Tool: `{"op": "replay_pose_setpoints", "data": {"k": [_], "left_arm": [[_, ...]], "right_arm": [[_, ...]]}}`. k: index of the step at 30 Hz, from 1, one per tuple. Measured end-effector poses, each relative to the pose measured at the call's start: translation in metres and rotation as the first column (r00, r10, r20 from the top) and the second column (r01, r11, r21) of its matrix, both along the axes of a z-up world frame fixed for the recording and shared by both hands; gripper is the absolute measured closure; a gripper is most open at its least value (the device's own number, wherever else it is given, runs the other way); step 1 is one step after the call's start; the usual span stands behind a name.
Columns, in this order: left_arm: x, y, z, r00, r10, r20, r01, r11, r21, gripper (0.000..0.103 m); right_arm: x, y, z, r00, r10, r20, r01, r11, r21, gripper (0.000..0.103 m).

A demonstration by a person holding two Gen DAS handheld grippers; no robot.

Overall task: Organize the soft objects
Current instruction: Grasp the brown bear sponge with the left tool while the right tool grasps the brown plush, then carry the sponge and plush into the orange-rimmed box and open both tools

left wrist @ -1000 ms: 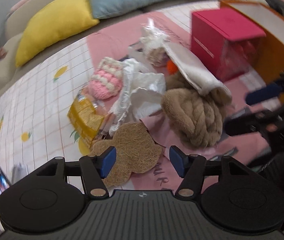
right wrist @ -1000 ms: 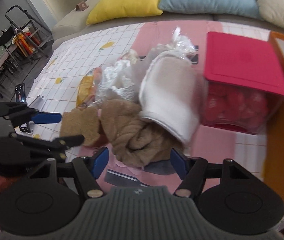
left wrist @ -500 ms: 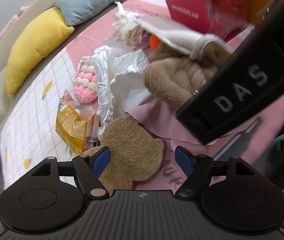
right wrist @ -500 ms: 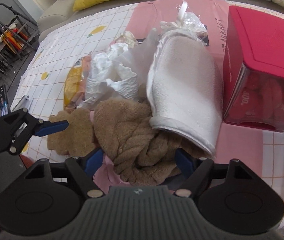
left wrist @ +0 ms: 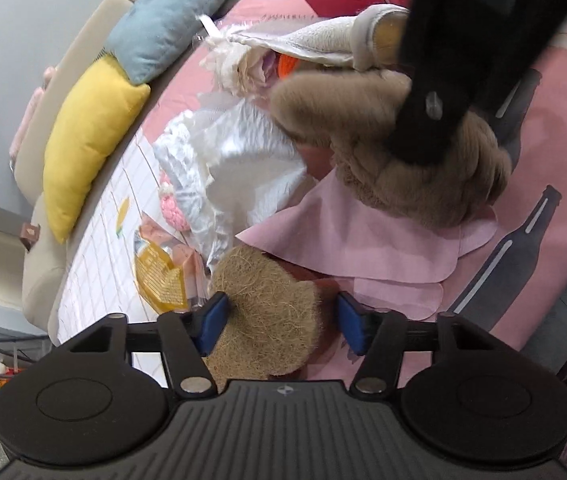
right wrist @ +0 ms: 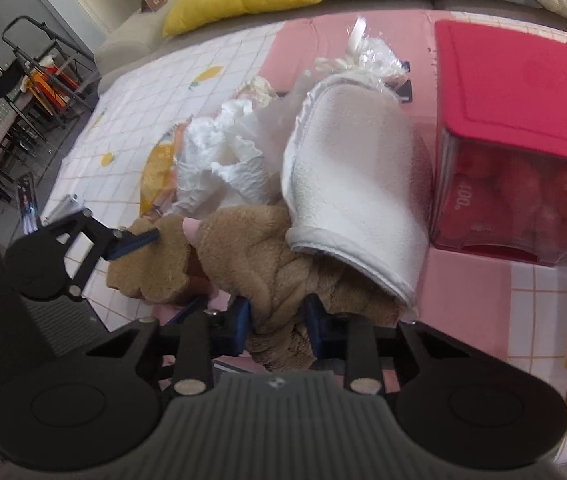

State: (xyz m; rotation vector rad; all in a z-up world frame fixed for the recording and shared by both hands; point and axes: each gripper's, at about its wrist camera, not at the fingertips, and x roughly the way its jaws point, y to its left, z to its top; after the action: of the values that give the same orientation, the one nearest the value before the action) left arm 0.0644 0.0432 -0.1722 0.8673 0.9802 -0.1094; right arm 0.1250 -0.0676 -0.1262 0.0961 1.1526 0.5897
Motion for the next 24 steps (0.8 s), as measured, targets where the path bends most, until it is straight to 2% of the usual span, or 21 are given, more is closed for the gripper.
{"op": "replay_pose_setpoints", "data": {"k": [2,4,8,13,18,24], "left_arm": [[-0.002,-0.001,0.006,1.000,-0.004,0.027,0.004,1.000,-0.008,0.055],[-0.006,-0.002,0.012,0.999,0.006,0.054,-0.004,0.999,-0.035,0.060],[-0.006,0.002,0.034,0.991,0.072,0.116,-0.060,0.993,-0.104,0.067],[-0.007,0.009,0.073,0.963,0.173,0.204,-0.124,0.965,-0.233,0.067],[-0.013,0.011,0.118,0.933,0.266,0.240,-0.158,0.907,-0.391,0.067],[-0.025,0.008,0.153,0.923,0.310,0.227,-0.155,0.842,-0.517,0.067]], "right_arm": [[-0.003,-0.007,0.012,1.000,0.000,0.030,-0.001,1.000,0.026,0.084],[-0.008,-0.012,0.025,0.998,0.006,0.066,-0.009,0.999,0.043,0.085],[-0.015,-0.024,0.041,0.996,0.001,0.094,-0.009,0.996,0.093,0.087],[-0.025,-0.036,0.058,0.987,0.001,0.162,-0.022,0.992,0.126,0.090],[-0.032,-0.049,0.074,0.978,-0.011,0.209,-0.020,0.989,0.146,0.090],[-0.052,-0.071,0.099,0.970,-0.036,0.241,-0.015,0.978,0.206,0.091]]}}
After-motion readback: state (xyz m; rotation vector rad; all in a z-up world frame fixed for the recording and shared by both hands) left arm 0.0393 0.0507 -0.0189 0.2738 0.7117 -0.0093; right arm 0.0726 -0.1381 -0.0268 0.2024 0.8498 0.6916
